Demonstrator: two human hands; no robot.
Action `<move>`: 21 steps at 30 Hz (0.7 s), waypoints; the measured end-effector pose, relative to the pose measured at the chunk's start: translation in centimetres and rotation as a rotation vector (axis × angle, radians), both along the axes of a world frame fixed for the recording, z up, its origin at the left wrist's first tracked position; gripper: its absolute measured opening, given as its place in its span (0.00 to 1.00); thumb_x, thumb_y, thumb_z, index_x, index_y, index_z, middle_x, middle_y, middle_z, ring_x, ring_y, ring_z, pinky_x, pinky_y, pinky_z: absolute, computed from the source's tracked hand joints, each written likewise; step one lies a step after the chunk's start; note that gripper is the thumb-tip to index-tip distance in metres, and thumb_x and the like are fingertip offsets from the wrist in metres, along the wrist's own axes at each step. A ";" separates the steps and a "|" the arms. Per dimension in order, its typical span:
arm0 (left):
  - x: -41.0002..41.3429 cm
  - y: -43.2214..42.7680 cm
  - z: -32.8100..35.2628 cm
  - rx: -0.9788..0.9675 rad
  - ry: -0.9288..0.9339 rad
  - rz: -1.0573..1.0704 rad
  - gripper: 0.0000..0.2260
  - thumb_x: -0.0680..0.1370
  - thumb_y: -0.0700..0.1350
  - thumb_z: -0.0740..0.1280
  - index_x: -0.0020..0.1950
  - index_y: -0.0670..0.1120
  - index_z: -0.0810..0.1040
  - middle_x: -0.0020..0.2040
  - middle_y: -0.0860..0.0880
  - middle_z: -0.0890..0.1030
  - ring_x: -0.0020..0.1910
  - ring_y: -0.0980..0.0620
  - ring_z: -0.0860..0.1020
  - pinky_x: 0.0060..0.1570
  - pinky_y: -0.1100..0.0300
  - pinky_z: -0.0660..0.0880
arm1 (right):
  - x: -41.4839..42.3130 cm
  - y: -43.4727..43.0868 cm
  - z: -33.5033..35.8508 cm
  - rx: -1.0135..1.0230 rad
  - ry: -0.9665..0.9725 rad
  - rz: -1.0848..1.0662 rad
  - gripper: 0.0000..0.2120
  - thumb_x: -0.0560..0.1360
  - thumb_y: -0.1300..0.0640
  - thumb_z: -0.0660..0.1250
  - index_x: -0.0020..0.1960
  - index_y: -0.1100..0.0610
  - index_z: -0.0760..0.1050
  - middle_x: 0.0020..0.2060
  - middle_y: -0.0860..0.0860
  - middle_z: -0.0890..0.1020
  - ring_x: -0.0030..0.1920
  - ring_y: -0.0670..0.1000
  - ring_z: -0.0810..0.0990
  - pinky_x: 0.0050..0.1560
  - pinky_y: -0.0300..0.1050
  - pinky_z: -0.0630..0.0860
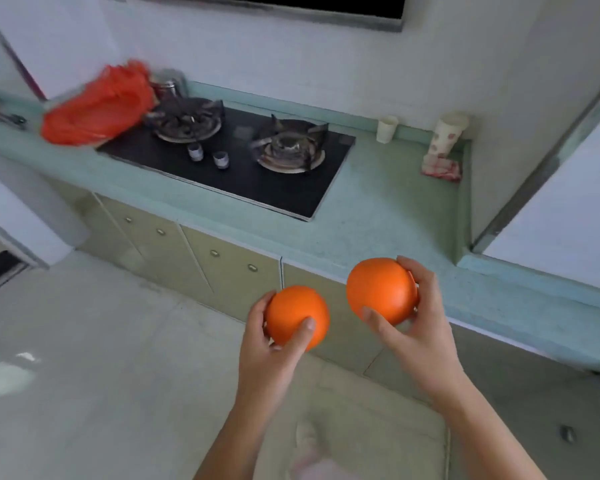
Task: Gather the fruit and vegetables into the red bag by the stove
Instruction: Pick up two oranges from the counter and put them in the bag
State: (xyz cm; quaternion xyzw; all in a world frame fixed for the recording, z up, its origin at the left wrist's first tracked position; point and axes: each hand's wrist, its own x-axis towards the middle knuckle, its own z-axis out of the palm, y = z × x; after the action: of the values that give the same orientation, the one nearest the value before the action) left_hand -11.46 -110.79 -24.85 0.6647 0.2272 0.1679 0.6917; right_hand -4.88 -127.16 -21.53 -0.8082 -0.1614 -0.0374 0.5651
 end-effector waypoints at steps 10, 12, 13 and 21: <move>8.7 10.7 3.6 0.229 0.069 0.244 0.29 0.66 0.53 0.73 0.63 0.58 0.65 0.56 0.60 0.69 0.50 0.59 0.73 0.39 0.68 0.75 | 13.3 12.3 1.5 0.012 -0.029 0.253 0.33 0.62 0.50 0.75 0.60 0.38 0.61 0.59 0.35 0.65 0.56 0.33 0.68 0.48 0.31 0.69; 8.7 12.8 3.3 0.249 0.086 0.313 0.31 0.62 0.57 0.71 0.63 0.58 0.65 0.57 0.62 0.68 0.52 0.57 0.73 0.44 0.64 0.76 | 14.7 15.8 1.5 0.004 0.001 0.324 0.33 0.64 0.55 0.76 0.59 0.37 0.61 0.58 0.35 0.65 0.55 0.33 0.68 0.44 0.31 0.70; 8.6 13.9 3.1 0.263 0.091 0.343 0.31 0.63 0.57 0.72 0.63 0.59 0.64 0.57 0.63 0.68 0.53 0.58 0.73 0.44 0.64 0.75 | 15.0 17.6 1.6 0.001 0.011 0.357 0.33 0.63 0.53 0.77 0.58 0.36 0.61 0.58 0.34 0.65 0.55 0.34 0.69 0.41 0.31 0.72; 7.4 27.0 0.8 0.305 0.138 0.532 0.28 0.66 0.51 0.74 0.58 0.65 0.62 0.56 0.68 0.65 0.53 0.56 0.72 0.47 0.59 0.74 | 15.9 33.1 0.9 -0.028 0.033 0.580 0.32 0.57 0.35 0.68 0.58 0.33 0.60 0.56 0.30 0.65 0.55 0.32 0.69 0.42 0.27 0.74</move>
State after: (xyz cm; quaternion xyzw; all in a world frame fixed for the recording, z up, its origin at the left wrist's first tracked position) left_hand -4.05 -83.83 -24.06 0.6878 0.4119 0.3295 0.4987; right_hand 11.02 -94.07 -20.65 -0.7366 -0.3772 0.1410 0.5433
